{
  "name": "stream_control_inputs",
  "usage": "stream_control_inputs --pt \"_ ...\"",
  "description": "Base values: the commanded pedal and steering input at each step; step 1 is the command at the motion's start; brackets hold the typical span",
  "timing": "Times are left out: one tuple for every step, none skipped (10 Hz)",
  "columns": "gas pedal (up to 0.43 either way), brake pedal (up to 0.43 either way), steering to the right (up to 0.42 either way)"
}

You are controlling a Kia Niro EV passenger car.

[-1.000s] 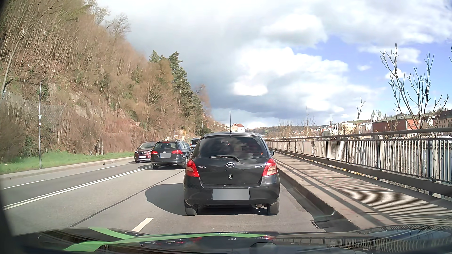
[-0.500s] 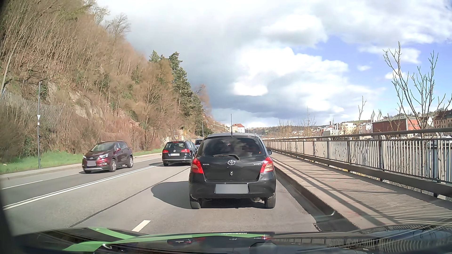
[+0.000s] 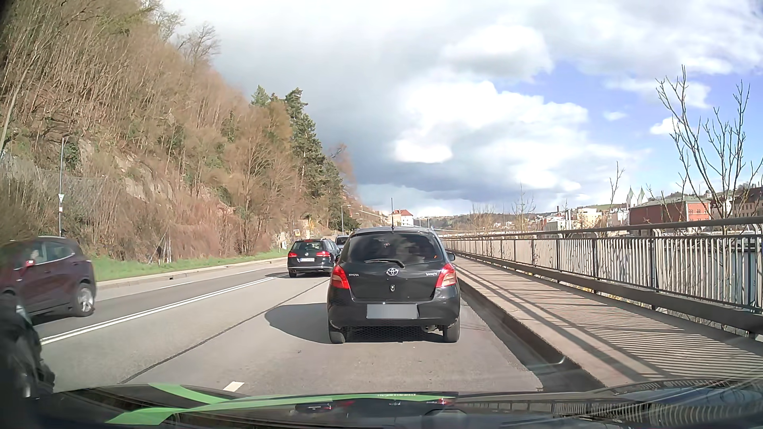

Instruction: Follow the waypoints while adhering to traffic rules and regulations

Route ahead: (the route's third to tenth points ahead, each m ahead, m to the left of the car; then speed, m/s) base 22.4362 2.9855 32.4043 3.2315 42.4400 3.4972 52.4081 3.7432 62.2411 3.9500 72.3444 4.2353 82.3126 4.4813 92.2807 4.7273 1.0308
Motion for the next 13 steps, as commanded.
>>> stream_control_inputs --pt "0.118 0.000 -0.006" --pt "0.079 0.000 -0.006" --pt "0.000 0.000 -0.006" --pt "0.000 0.000 -0.006" --pt "0.000 0.000 -0.004" --pt "0.000 0.000 -0.004" --pt "0.000 0.000 -0.004" --pt "0.000 0.000 -0.004" --pt "0.000 0.000 -0.004" --pt "0.000 0.000 -0.004" --pt "0.000 0.000 -0.004" --pt "0.039 0.000 -0.004" --pt "0.047 0.000 -0.004"
